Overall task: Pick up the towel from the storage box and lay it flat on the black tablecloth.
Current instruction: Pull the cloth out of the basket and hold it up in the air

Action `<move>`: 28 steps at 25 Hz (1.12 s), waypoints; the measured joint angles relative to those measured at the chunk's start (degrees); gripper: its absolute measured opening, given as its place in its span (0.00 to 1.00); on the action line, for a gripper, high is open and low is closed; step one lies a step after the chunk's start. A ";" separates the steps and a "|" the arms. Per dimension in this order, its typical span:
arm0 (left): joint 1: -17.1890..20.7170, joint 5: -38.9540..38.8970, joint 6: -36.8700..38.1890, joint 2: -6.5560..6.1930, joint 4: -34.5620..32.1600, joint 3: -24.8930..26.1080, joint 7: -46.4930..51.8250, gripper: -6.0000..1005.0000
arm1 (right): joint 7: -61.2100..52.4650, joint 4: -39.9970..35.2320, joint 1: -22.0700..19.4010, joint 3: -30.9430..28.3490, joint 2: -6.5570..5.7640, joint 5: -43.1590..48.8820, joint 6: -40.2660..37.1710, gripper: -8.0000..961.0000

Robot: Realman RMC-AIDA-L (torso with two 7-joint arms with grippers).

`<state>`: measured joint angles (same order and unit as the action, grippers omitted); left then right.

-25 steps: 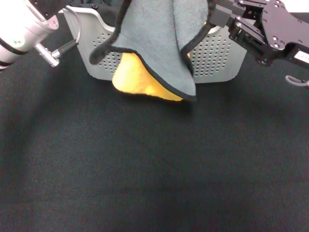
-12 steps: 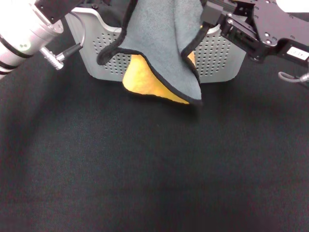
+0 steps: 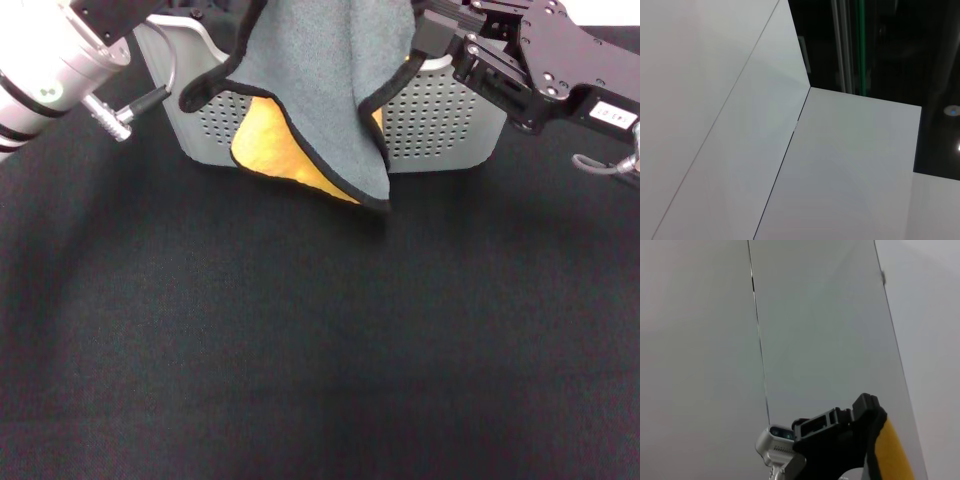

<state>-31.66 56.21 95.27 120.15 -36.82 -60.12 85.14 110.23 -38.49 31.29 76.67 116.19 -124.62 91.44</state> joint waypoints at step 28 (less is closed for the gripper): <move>-0.41 0.04 0.10 0.03 0.19 -0.01 -0.06 0.01 | -0.20 3.01 1.49 2.85 -0.01 -2.68 0.26 0.37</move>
<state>-32.07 56.25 95.36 120.17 -36.63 -60.13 85.07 110.03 -35.49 32.78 79.52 116.19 -127.30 91.70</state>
